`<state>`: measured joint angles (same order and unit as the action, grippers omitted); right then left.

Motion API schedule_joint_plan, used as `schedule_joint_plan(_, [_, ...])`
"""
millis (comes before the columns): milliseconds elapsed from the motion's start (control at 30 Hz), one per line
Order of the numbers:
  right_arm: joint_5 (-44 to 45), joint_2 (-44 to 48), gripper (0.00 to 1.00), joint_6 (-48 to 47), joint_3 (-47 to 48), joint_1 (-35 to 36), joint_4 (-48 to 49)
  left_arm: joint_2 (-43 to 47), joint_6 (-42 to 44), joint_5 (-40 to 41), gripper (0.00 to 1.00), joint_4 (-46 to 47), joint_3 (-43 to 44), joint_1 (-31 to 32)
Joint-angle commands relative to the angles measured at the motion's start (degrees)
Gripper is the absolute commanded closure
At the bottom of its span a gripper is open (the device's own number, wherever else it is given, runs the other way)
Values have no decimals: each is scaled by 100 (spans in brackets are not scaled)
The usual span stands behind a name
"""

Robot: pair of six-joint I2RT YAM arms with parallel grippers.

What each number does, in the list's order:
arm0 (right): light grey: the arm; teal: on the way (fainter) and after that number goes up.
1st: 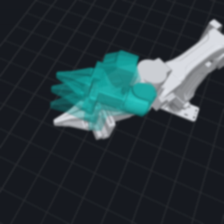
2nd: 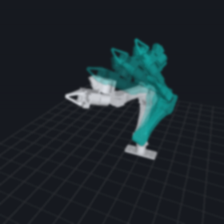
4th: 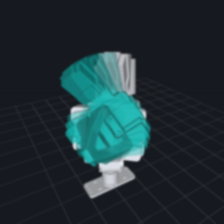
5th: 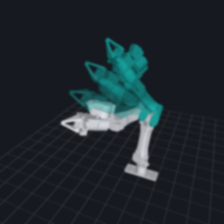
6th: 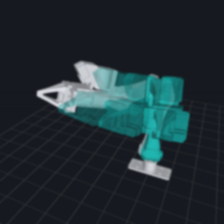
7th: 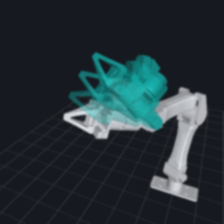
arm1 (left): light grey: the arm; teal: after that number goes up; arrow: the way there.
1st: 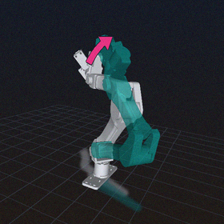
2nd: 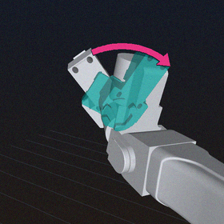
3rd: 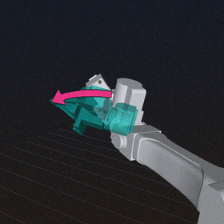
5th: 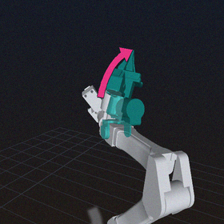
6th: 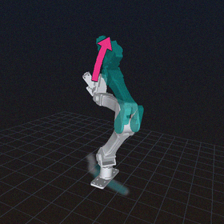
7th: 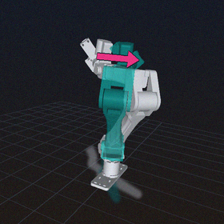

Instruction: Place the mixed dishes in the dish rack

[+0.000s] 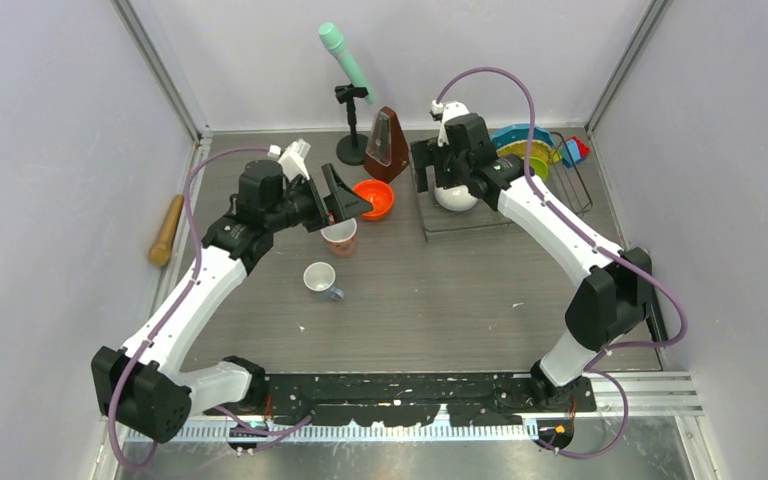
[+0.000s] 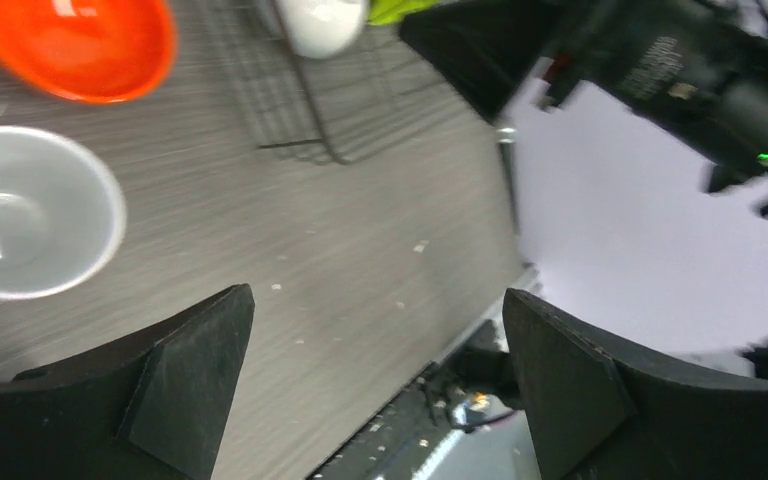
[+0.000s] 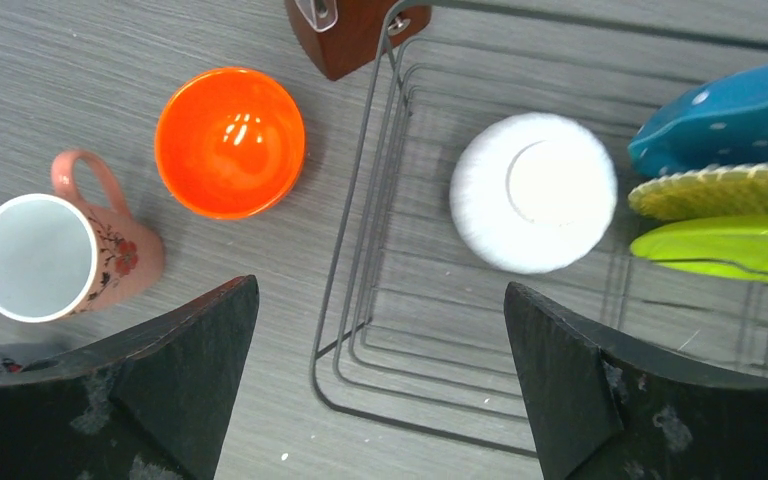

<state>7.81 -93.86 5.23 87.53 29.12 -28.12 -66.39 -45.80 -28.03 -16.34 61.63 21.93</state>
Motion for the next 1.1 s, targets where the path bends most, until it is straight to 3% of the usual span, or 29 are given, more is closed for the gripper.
schedule_joint_plan(0, [-151, 401, 0, 850, 105, -16, -119, -130, 773, 1511, 1, -736, 211, -31])
schedule_joint_plan(167, [-257, 939, 0, 1652, -383, -21, -226, -394, 810, 2569, 1, -1158, 329, -40])
schedule_joint_plan(300, [-297, 1403, 0, 1912, -800, -21, -279, -769, 899, 2754, 1, -1088, 423, -45])
schedule_joint_plan(400, [-167, 1775, 0, 1903, -1014, -27, -285, -1144, 1177, 3190, 5, -1002, 729, -49])
schedule_joint_plan(467, [-284, 1987, 0, 1783, -1164, -48, -280, -1555, 1387, 3315, 15, -1077, 1134, -76])
schedule_joint_plan(567, [-516, 2159, 0, 1597, -1346, -64, -252, -2419, 1472, 3252, 21, -1358, 2067, -217])
schedule_joint_plan(833, [-453, 2502, 0, 1502, -1473, -65, -307, -4136, 1718, 2994, 29, -1549, 3536, -386])
schedule_joint_plan(1067, [-249, 2568, 0, 1324, -1505, -65, -196, -5126, 1819, 2482, 40, -1654, 4177, -427])
